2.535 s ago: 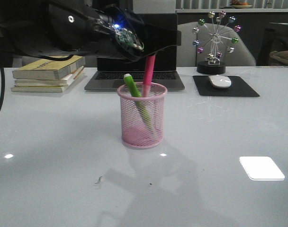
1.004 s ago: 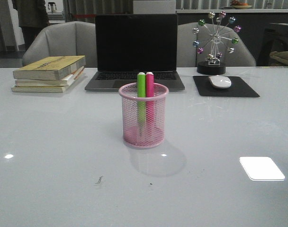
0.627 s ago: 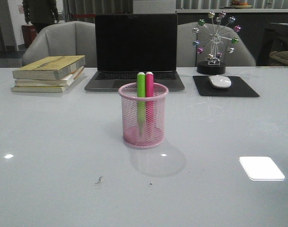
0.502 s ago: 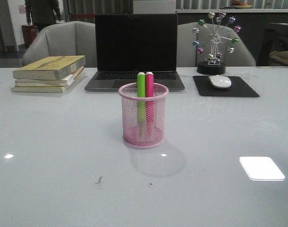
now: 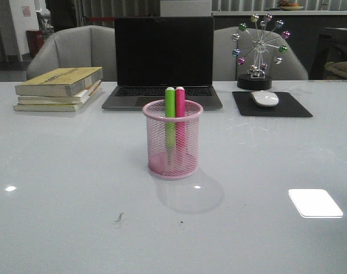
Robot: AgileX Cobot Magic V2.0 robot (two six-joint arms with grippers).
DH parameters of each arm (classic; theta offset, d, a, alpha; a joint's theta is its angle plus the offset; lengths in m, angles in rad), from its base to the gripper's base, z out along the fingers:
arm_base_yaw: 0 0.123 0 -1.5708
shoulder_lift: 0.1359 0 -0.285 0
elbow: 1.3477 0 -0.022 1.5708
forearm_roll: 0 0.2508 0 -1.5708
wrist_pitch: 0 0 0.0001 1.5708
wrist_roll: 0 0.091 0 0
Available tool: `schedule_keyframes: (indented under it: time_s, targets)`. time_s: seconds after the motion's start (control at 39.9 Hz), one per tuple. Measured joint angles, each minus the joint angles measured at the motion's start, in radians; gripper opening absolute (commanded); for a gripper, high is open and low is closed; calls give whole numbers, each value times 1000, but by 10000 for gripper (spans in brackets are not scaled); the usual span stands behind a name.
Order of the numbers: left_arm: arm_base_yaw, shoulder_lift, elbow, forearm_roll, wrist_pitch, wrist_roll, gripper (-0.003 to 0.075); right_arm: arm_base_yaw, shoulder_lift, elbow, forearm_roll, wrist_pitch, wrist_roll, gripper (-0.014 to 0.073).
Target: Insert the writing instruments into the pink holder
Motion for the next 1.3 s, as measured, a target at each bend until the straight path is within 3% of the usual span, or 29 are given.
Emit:
schedule_keyframes:
  time_s: [0.4, 0.78, 1.0, 1.3]
  targets:
    - [0, 0, 0, 0, 0, 0, 491, 0, -64, 0, 2, 11, -2, 52]
    - [0, 0, 0, 0, 0, 0, 491, 0, -504, 99, -102, 3, -2, 52]
    - [0, 0, 0, 0, 0, 0, 491, 0, -775, 210, -93, -67, 2, 52]
    - [0, 0, 0, 0, 0, 0, 491, 0, -885, 337, -7, -144, 2, 52]
